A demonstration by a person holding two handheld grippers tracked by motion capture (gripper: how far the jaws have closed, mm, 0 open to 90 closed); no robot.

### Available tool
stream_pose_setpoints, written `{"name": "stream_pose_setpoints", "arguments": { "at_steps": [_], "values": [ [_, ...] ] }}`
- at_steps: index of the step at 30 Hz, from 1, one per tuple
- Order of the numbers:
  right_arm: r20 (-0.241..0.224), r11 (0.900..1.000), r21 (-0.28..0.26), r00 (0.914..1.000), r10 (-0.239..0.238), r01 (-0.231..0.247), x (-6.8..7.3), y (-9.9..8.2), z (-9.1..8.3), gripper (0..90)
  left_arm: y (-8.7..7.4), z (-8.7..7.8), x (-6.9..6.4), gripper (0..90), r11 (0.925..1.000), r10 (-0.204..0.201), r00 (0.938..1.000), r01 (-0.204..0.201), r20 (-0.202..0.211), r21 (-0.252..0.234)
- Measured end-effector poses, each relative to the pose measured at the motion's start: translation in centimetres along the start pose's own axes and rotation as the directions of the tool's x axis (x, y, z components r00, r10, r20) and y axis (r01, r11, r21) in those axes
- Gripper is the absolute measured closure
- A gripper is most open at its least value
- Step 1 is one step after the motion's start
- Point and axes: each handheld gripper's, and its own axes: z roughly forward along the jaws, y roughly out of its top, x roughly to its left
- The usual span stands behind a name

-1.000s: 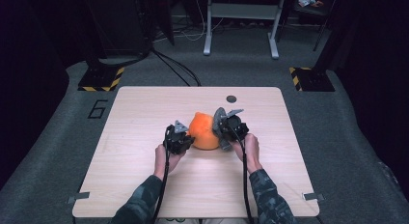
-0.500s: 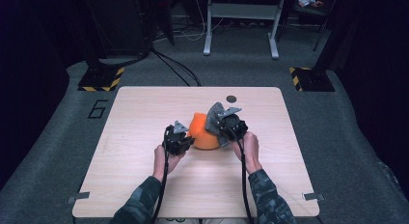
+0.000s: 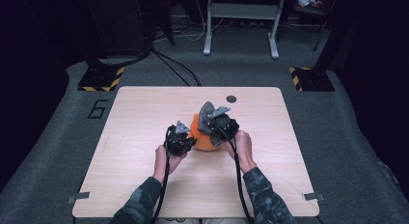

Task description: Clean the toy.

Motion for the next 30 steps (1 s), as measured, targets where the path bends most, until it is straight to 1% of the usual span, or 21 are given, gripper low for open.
{"name": "stream_pose_setpoints", "arguments": {
  "at_steps": [1,3,4,6,7,9,10,11,13,14,15,17,18,20,23,25,26,27,28,30],
  "values": [
    [-0.006,0.9999,-0.010,1.0000,-0.005,0.004,-0.2,-0.1,0.2,70.8,-0.1,0.0,0.1,85.1,1.0000,0.002,1.0000,-0.002,0.003,0.004],
    [-0.014,1.0000,-0.006,0.9999,0.008,-0.008,-0.3,-0.3,0.2,70.8,-0.1,0.1,0.3,84.8,0.9999,-0.001,1.0000,0.001,0.003,0.010],
    [-0.013,1.0000,-0.004,0.9999,0.006,-0.006,-0.4,-0.4,0.2,70.8,-0.2,0.1,0.3,84.6,0.9999,-0.012,0.9999,0.012,0.007,0.000],
    [-0.011,0.9998,0.004,0.9997,0.021,-0.021,-0.6,-0.6,0.3,70.7,-0.2,0.2,0.3,84.4,0.9999,-0.011,0.9999,0.011,0.008,0.000],
    [-0.014,0.9999,0.003,0.9998,0.012,-0.012,-0.8,-0.7,0.3,70.7,-0.2,0.2,0.3,84.0,1.0000,-0.008,0.9999,0.008,0.007,-0.003],
    [-0.014,0.9995,0.015,0.9995,0.029,-0.029,-1.1,-1.0,0.4,70.8,-0.2,0.2,0.4,83.7,1.0000,-0.008,0.9999,0.008,0.006,-0.003],
    [-0.014,0.9995,0.015,0.9995,0.029,-0.029,-1.1,-1.0,0.4,70.8,-0.2,0.2,0.4,83.6,1.0000,-0.008,0.9999,0.008,0.006,-0.003],
    [-0.009,0.9991,0.028,0.9994,0.032,-0.032,-1.4,-1.4,0.5,70.7,-0.2,0.2,0.4,83.5,1.0000,-0.008,1.0000,0.008,0.005,-0.002],
    [-0.007,0.9987,0.031,0.9992,0.040,-0.040,-1.5,-1.6,0.6,70.7,-0.2,0.3,0.5,83.4,0.9999,-0.014,0.9999,0.014,0.007,-0.002],
    [-0.005,0.9980,0.046,0.9991,0.043,-0.043,-1.8,-2.0,0.8,70.7,-0.3,0.3,0.6,83.3,0.9999,-0.016,0.9999,0.016,0.006,0.000],
    [-0.003,0.9974,0.054,0.9988,0.049,-0.048,-2.0,-2.2,0.9,70.7,-0.3,0.3,0.7,83.2,1.0000,-0.008,1.0000,0.008,0.005,0.004],
    [-0.003,0.9957,0.076,0.9986,0.053,-0.053,-2.2,-2.6,1.1,70.7,-0.5,0.4,0.6,83.0,0.9997,-0.024,0.9997,0.024,0.008,-0.006],
    [0.000,0.9962,0.072,0.9988,0.048,-0.048,-2.3,-2.8,1.3,70.7,-0.5,0.4,0.6,83.0,0.9997,-0.024,0.9997,0.024,0.009,-0.007],
    [0.000,0.9950,0.078,0.9981,0.062,-0.062,-2.4,-3.1,1.6,70.7,-0.5,0.4,0.6,83.0,0.9996,-0.025,0.9996,0.025,0.010,-0.009],
    [-0.003,0.9938,0.092,0.9979,0.064,-0.064,-2.7,-3.4,2.0,70.7,-0.4,0.4,0.6,83.0,0.9999,-0.014,0.9999,0.014,0.007,-0.005],
    [0.000,0.9912,0.106,0.9968,0.080,-0.079,-2.8,-3.6,2.2,70.8,-0.4,0.4,0.6,83.0,0.9999,-0.013,0.9999,0.013,0.007,-0.006],
    [0.001,0.9895,0.120,0.9968,0.080,-0.080,-2.9,-3.7,2.4,70.7,-0.4,0.4,0.6,82.9,0.9998,-0.018,0.9998,0.018,0.008,-0.006],
    [0.003,0.9905,0.117,0.9973,0.073,-0.073,-3.0,-3.8,2.6,70.8,-0.4,0.4,0.6,82.9,0.9998,-0.021,0.9997,0.021,0.010,-0.007],
    [0.004,0.9876,0.133,0.9965,0.084,-0.083,-3.0,-4.0,2.7,70.8,-0.4,0.4,0.6,82.9,0.9998,-0.021,0.9997,0.021,0.009,-0.006],
    [0.001,0.9855,0.141,0.9955,0.095,-0.094,-3.2,-4.2,3.1,70.8,-0.4,0.4,0.6,83.0,0.9997,-0.021,0.9997,0.022,0.009,-0.007]
  ]
}}
